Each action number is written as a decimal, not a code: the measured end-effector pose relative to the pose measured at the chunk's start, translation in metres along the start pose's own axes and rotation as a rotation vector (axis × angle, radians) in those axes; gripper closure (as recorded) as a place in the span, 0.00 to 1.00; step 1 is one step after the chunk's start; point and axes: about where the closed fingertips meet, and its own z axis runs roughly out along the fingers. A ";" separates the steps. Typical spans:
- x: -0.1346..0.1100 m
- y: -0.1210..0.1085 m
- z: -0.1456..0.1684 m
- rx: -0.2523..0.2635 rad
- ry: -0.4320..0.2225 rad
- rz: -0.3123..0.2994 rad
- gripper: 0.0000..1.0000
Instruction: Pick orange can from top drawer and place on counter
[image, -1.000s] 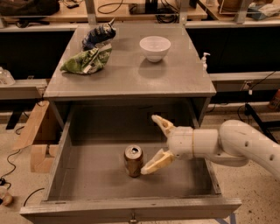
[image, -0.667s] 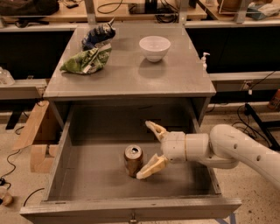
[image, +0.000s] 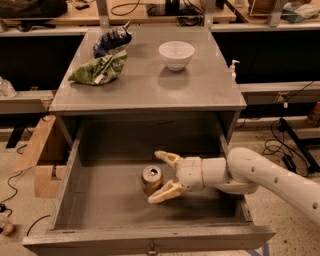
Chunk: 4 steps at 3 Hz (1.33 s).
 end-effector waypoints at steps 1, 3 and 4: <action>-0.002 0.005 0.007 -0.011 0.015 0.009 0.41; -0.056 0.025 0.003 0.018 0.021 0.031 0.88; -0.117 -0.012 -0.031 0.114 0.042 0.069 1.00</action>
Offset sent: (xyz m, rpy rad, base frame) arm -0.0324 0.0308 0.0409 -0.0157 0.0378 -0.0108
